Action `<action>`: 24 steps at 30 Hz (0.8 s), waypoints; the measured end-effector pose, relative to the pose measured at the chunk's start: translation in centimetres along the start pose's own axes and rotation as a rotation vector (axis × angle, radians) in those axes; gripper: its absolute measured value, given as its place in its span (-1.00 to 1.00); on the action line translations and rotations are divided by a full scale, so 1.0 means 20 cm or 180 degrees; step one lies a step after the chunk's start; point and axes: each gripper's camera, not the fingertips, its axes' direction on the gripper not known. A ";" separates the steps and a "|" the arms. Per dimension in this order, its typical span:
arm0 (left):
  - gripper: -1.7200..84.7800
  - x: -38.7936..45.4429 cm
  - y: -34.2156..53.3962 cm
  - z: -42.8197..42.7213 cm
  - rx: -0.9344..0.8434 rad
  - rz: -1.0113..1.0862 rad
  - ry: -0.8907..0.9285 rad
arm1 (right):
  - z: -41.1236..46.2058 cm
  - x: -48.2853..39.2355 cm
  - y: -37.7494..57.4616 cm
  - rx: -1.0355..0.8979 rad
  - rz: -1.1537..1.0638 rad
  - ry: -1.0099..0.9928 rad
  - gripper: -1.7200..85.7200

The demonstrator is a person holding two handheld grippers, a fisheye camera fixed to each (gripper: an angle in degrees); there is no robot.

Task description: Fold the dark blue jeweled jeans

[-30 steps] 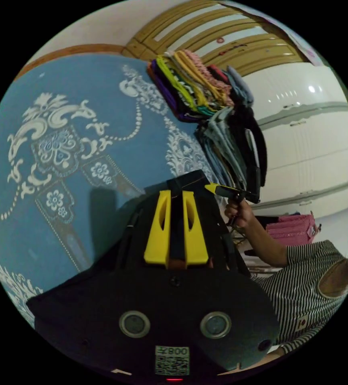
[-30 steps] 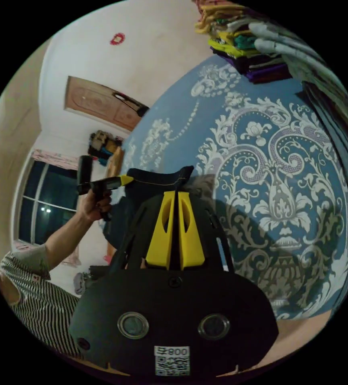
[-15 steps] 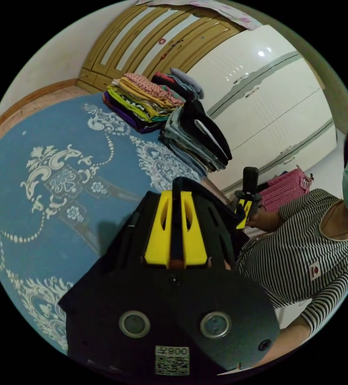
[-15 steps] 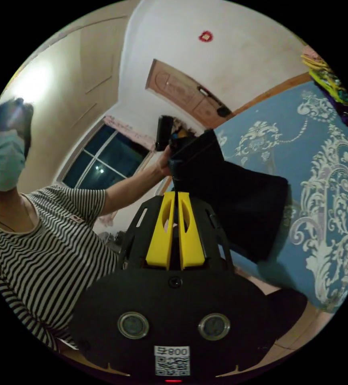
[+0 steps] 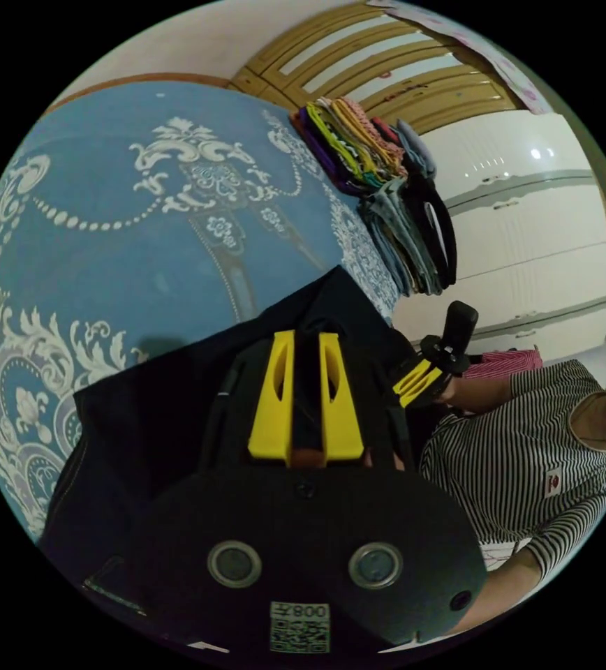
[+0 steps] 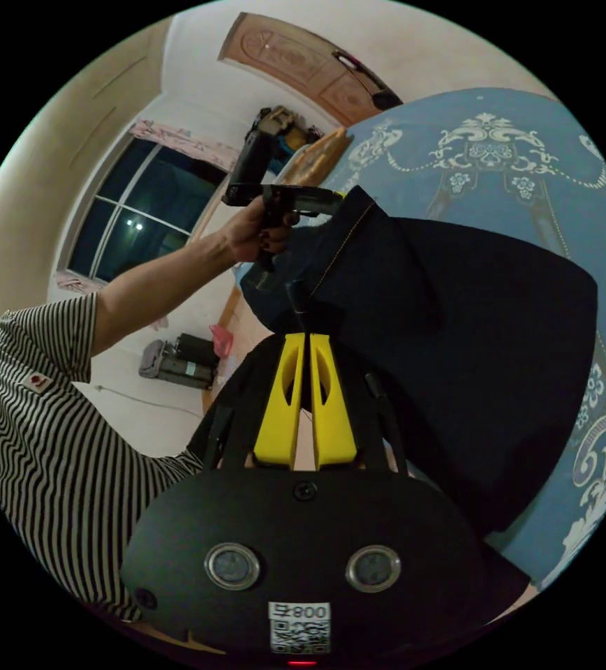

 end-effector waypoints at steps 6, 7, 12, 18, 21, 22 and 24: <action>-0.94 -0.16 0.14 -0.01 0.0162 -0.0440 -0.0250 | 0.19 0.09 -0.03 -0.0341 0.0038 0.0182 -0.94; -0.94 -0.18 0.17 -0.02 0.0251 -0.0479 -0.0149 | 0.21 0.11 -0.03 -0.0350 0.0055 0.0181 -0.94; -0.95 -0.20 0.28 -0.01 0.0583 -0.0420 0.0095 | 0.25 0.12 -0.04 -0.0301 0.0054 0.0144 -0.94; -0.96 -0.16 0.40 0.17 0.0591 -0.0243 0.0346 | 0.32 0.08 -0.07 -0.0376 -0.0093 0.0297 -0.94; -0.96 -0.17 0.46 0.32 0.0205 -0.0307 0.0143 | 0.38 0.10 -0.07 -0.0517 -0.0105 0.0431 -0.93; -0.96 -0.18 0.49 0.38 -0.0009 -0.0367 -0.0023 | 0.38 0.09 -0.07 -0.0476 -0.0099 0.0392 -0.93; -0.96 -0.19 0.54 0.43 -0.0005 -0.0333 -0.0172 | 0.38 0.08 -0.07 -0.0511 -0.0114 0.0334 -0.92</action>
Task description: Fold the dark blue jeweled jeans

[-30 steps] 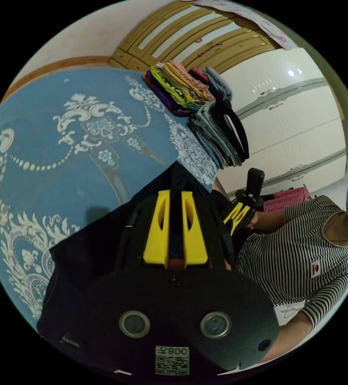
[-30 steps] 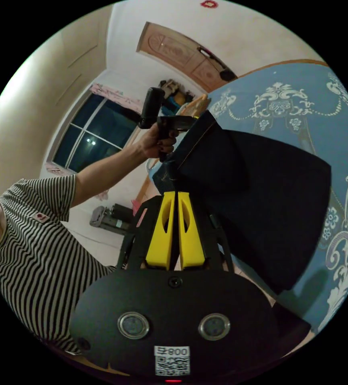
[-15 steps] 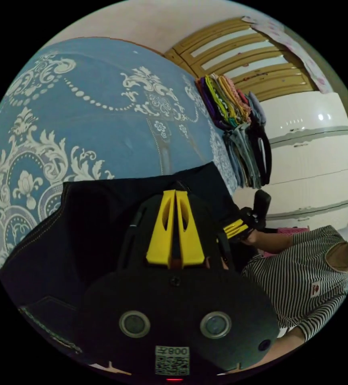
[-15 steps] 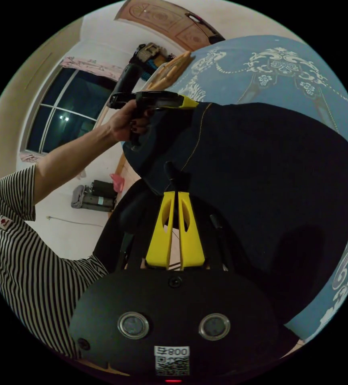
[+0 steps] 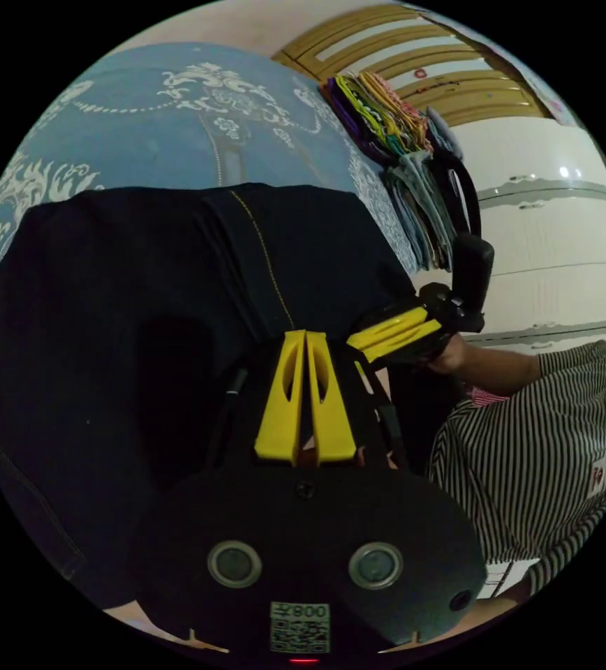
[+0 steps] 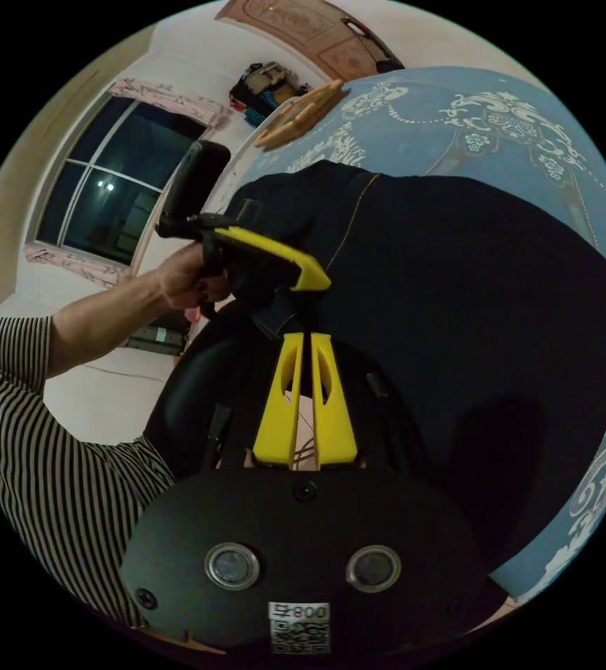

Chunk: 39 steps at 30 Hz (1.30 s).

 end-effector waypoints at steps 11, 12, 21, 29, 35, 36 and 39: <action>-0.96 -0.03 0.15 0.22 0.0103 0.0042 -0.0556 | -0.28 -0.09 -0.15 0.0453 -0.0057 0.0073 -0.96; -0.96 -0.02 0.16 0.24 0.0107 0.0052 -0.0579 | -0.29 -0.10 -0.20 0.0443 -0.0052 0.0244 -0.96; -0.96 -0.02 0.23 0.53 0.0158 0.0161 -0.1034 | -0.13 -0.19 -0.54 -0.0234 -0.0218 0.1261 -0.96; -0.95 -0.08 0.26 0.78 0.0106 0.0083 -0.0972 | -0.32 -0.31 -0.55 -0.0137 -0.0236 0.1344 -0.96; -0.94 -0.01 0.31 0.89 0.0538 -0.0061 -0.1175 | -0.78 -0.33 -0.49 0.0221 0.0148 0.0637 -0.94; -0.94 -0.01 0.32 0.91 0.0587 -0.0052 -0.1127 | -0.92 -0.32 -0.41 0.0368 0.0257 0.0547 -0.93; -0.91 0.04 0.33 1.03 0.0634 0.0066 -0.0920 | -1.21 -0.23 -0.17 0.0530 0.0732 0.0441 -0.88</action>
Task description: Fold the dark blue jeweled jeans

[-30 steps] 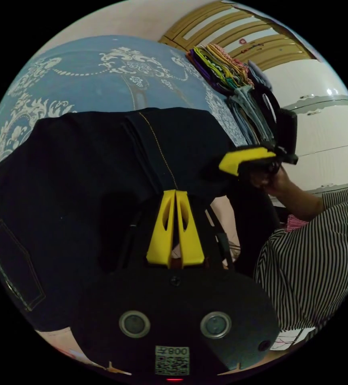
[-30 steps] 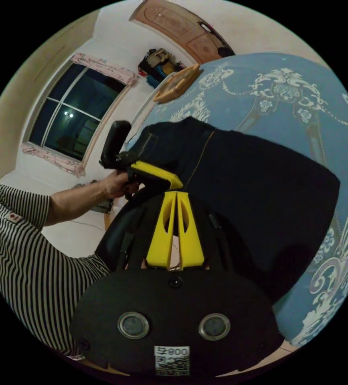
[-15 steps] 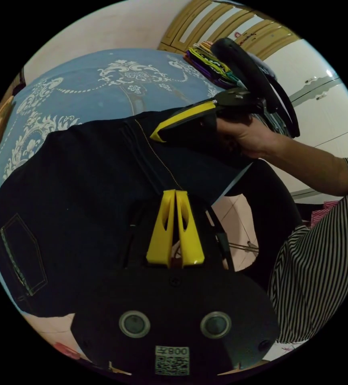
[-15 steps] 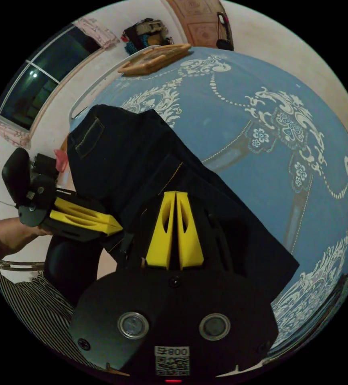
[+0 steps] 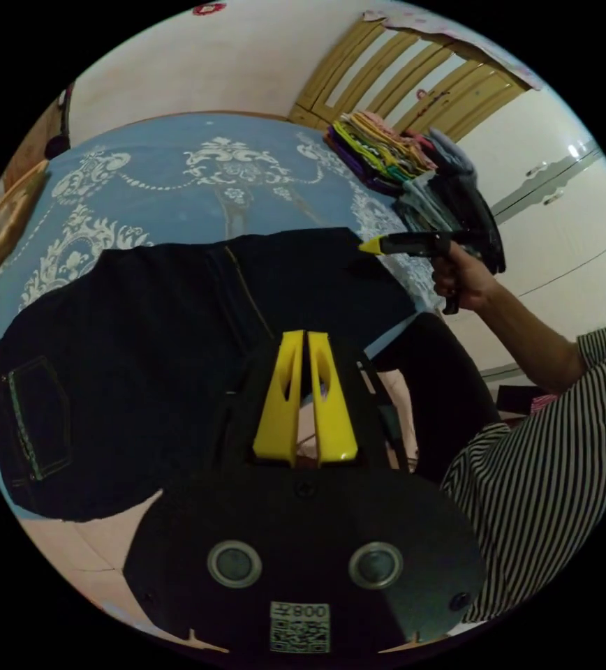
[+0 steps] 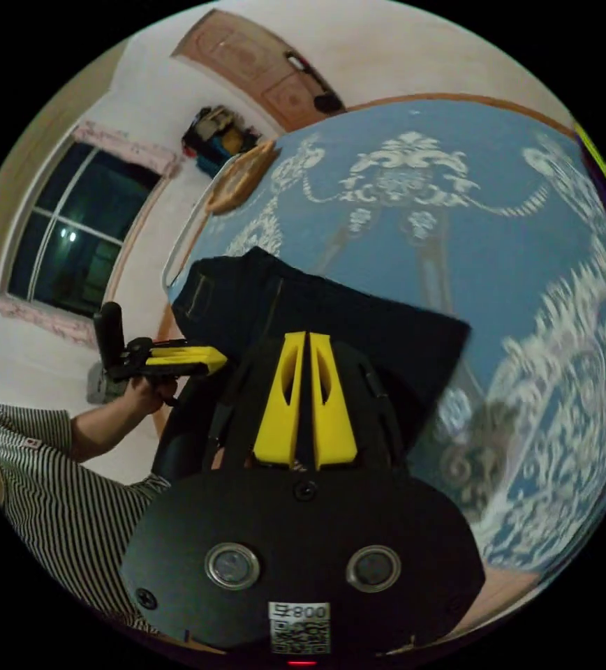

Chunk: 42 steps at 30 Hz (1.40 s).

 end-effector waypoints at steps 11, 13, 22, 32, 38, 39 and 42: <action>-0.72 0.45 0.01 0.53 -0.0380 0.0755 -0.0032 | -0.47 0.35 0.33 -0.0071 0.1263 -0.0788 -0.76; -0.69 0.51 0.01 0.61 -0.0426 0.0887 -0.0107 | -0.54 0.35 0.32 -0.0076 0.1275 -0.1019 -0.80; -0.62 0.82 0.00 1.01 -0.0591 0.1292 -0.0715 | -0.84 0.28 0.28 0.0067 0.1150 -0.1345 -0.92; -0.85 0.86 0.10 1.17 -0.0457 0.1057 -0.0872 | -1.11 0.28 0.22 0.0295 0.1168 -0.1510 -0.81; -0.87 0.87 0.17 1.20 -0.0378 0.1010 -0.0784 | -1.18 0.41 0.08 0.0417 0.1466 -0.1445 -0.73; -0.87 0.87 0.17 1.20 -0.0370 0.1007 -0.0779 | -1.17 0.43 0.02 0.0385 0.1484 -0.1450 -0.72; -0.87 0.87 0.21 1.19 -0.0326 0.0963 -0.0716 | -1.14 0.47 -0.09 0.0404 0.1559 -0.1516 -0.72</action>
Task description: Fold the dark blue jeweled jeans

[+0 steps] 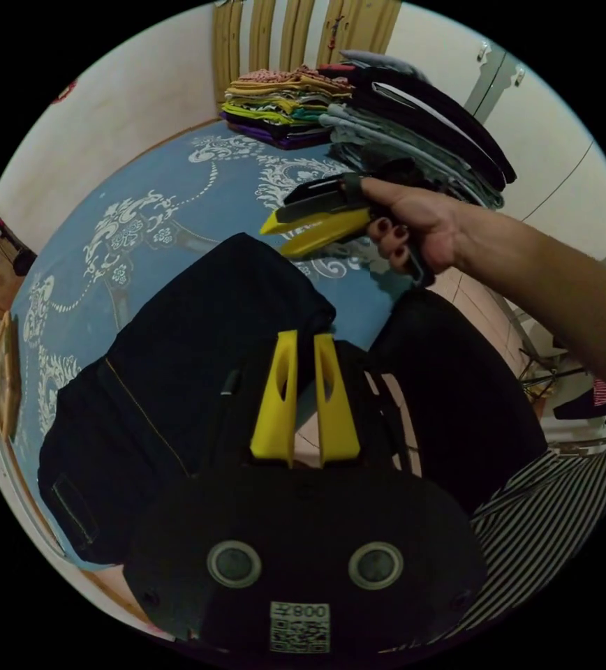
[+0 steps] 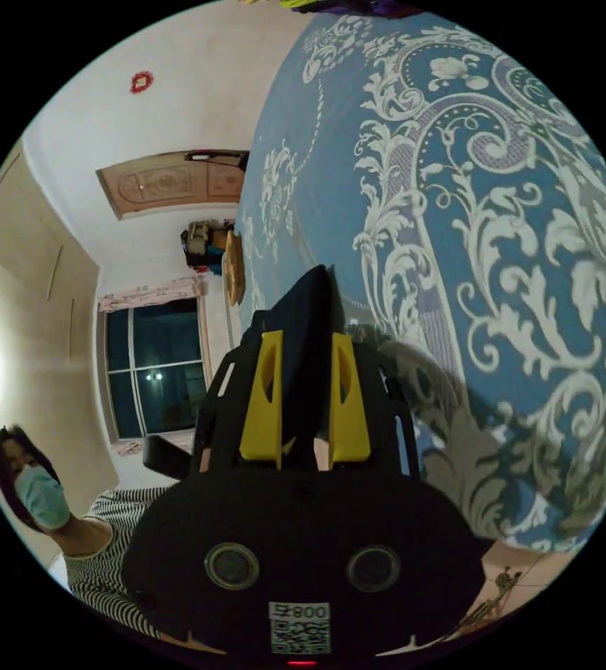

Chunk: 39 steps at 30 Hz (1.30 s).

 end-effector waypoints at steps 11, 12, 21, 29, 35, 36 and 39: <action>-0.89 0.01 0.15 -0.07 0.0071 -0.0025 0.0072 | 0.21 0.07 -0.23 -0.0157 0.0193 -0.0100 -0.80; -0.89 0.01 0.15 -0.08 0.0066 -0.0022 0.0067 | 0.23 0.08 -0.24 -0.0145 0.0177 -0.0069 -0.81; -0.91 0.09 0.29 -0.24 0.0010 0.0254 0.0115 | 0.27 0.15 -0.22 -0.0029 -0.0120 -0.0149 -0.88; -0.91 0.12 0.42 -0.49 0.0290 0.0600 0.0526 | 0.21 0.38 -0.11 0.0460 -0.0127 -0.0169 -0.90; -0.91 0.00 0.62 -0.67 0.0332 0.0530 0.0647 | 0.35 0.63 -0.08 0.0621 0.0101 -0.0109 -0.90; -0.91 -0.03 0.65 -0.70 0.0367 0.0489 0.0655 | 0.40 0.65 -0.09 0.0638 0.0064 -0.0113 -0.90; -0.91 -0.19 0.78 -0.87 0.0567 0.0239 0.0750 | 0.55 0.66 -0.13 0.0645 -0.0104 -0.0104 -0.90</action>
